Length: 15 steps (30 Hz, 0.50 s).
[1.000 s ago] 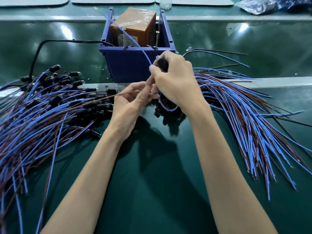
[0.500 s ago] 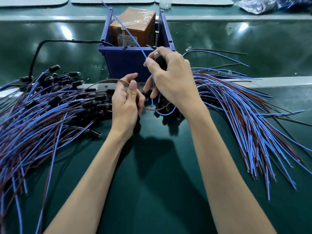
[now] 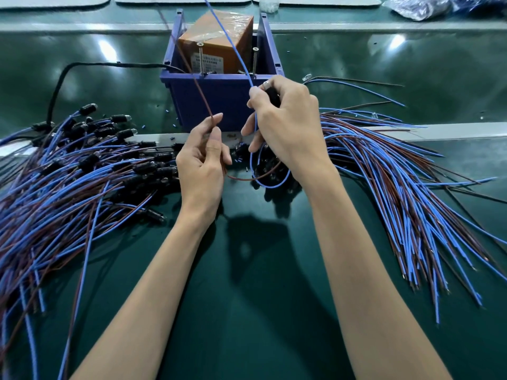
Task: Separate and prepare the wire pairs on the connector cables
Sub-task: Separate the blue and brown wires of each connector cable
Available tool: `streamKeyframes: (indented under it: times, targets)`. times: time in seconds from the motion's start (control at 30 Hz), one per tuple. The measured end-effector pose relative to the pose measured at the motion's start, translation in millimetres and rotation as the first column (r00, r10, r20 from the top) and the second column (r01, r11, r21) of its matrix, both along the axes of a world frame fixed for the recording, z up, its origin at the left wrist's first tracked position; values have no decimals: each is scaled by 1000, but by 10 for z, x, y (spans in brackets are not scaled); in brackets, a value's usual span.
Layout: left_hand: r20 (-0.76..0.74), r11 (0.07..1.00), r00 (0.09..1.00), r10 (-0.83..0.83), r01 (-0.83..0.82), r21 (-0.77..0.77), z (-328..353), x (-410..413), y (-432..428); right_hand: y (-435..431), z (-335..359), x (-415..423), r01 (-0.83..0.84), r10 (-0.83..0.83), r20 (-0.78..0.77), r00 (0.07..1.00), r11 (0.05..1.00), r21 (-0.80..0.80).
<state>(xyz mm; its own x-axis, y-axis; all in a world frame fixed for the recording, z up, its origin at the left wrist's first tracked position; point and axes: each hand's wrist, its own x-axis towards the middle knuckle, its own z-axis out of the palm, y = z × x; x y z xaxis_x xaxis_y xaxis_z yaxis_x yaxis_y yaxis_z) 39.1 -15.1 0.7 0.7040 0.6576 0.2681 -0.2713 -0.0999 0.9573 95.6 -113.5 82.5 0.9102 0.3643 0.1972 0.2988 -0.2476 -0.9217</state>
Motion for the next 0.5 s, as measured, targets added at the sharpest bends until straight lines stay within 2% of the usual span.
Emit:
streamKeyframes:
  times: [0.17, 0.37, 0.5]
  targets:
    - [-42, 1000, 999, 21, -22, -21, 0, 6, -11, -8, -1, 19, 18, -20, -48, 999, 999, -33]
    - [-43, 998, 998, 44, -46, -51, 20, -5, -17, -33, -28, 62, 120, -126, -76, 989, 990, -73]
    - [-51, 996, 998, 40, -44, -72, 22, 0, -23, -51, -43, 80, 124, -140, -102, 985, 981, -146]
